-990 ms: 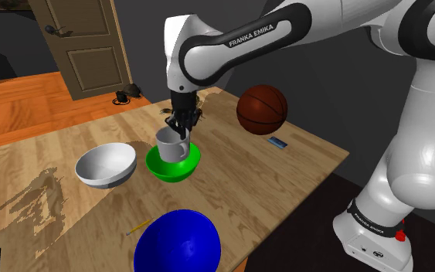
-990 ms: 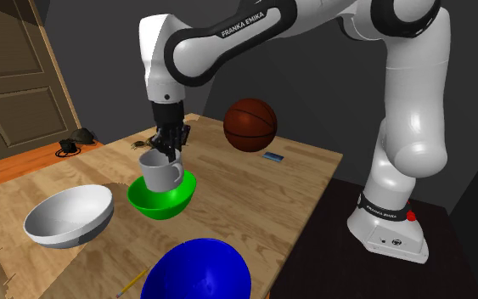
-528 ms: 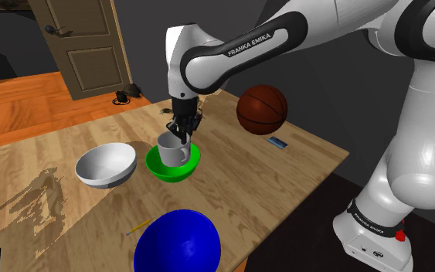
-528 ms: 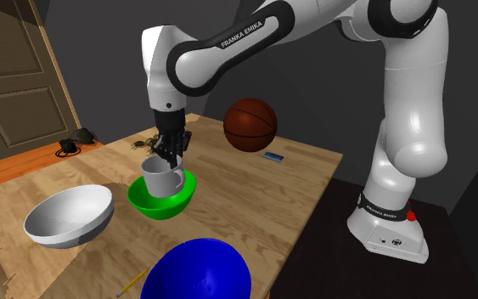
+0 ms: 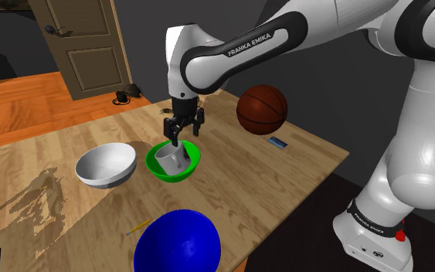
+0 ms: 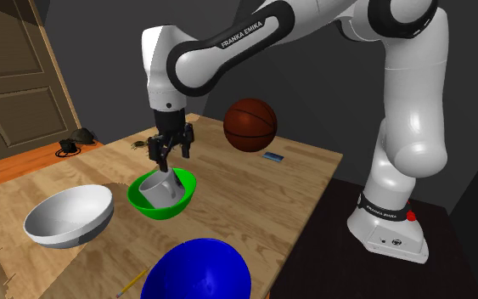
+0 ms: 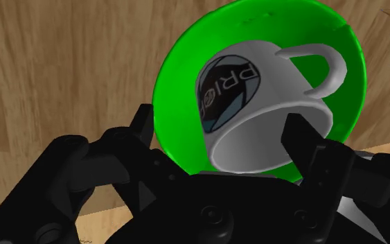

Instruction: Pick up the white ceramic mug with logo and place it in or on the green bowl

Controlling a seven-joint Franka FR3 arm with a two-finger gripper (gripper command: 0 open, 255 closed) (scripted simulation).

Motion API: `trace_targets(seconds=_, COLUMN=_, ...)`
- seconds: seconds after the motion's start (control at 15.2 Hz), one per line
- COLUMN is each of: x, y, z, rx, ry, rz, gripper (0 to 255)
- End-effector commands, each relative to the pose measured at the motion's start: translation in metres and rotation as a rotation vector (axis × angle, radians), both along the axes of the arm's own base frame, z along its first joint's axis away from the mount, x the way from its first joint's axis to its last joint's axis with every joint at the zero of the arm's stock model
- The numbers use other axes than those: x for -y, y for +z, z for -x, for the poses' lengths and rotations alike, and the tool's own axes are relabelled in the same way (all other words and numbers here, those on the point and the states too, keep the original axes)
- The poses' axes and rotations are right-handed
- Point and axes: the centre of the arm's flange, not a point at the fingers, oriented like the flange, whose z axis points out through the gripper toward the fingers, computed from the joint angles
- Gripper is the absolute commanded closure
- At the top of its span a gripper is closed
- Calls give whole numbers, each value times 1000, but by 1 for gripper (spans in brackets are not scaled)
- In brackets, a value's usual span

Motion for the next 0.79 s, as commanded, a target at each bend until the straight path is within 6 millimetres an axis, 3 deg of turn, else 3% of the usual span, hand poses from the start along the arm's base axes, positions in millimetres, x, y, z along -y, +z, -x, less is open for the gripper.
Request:
trace_targets(seconds=0.0, x=0, y=0, z=0, rx=0, ry=0, rz=0, gripper=0)
trace_targets(seconds=0.26, x=3, y=50, z=0, rx=0, ry=0, rz=0, gripper=0)
trace_targets(seconds=0.73, x=3, y=50, z=0, rx=0, ry=0, rz=0, gripper=0)
